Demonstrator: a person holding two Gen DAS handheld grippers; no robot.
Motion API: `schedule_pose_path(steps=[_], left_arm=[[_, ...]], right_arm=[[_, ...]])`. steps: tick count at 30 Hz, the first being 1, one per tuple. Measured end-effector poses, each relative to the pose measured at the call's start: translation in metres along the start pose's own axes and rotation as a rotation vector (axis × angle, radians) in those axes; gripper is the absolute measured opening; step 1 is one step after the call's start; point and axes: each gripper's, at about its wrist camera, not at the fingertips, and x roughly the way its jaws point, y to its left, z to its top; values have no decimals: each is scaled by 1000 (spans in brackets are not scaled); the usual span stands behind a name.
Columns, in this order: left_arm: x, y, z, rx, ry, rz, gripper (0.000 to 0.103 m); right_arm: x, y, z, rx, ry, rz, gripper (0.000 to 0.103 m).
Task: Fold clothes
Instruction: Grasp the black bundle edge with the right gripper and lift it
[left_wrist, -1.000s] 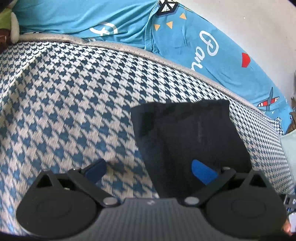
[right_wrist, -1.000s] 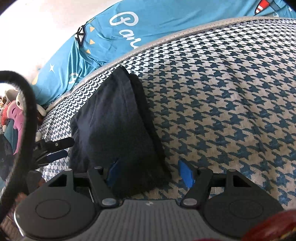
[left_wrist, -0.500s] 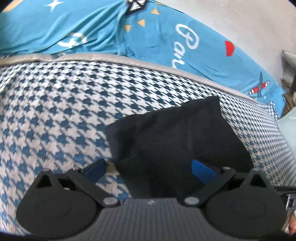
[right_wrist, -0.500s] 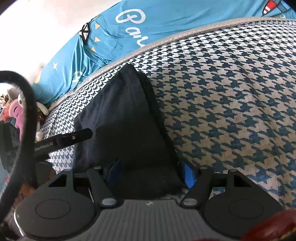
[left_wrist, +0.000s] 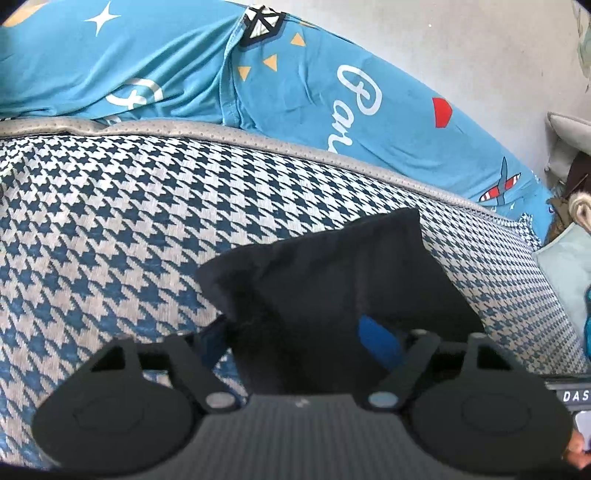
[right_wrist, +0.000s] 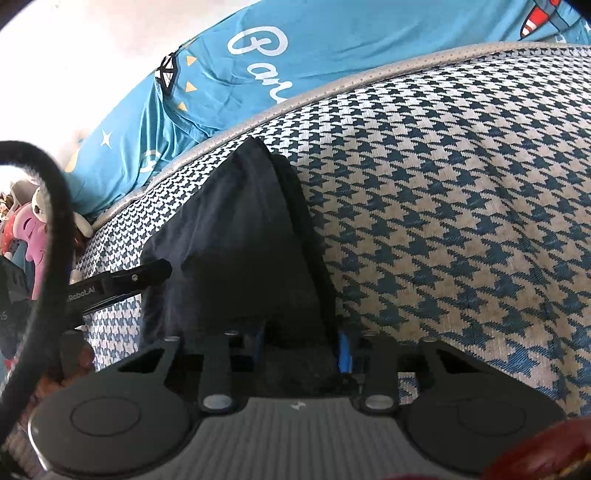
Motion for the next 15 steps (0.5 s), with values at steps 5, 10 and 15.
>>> schedule_pose_path(steps=[5,10,15], left_arm=[[-4,4,0,8,-1,41,66],[-2,9,1,-14,2,39,80],[8,0,0,30,6,57,91]], right_arm=[[0,-5,-2,34,7,-1,38],[1,-5,-3,48,4,-3,43],[2,-1,-4,42,-2,-9,45]])
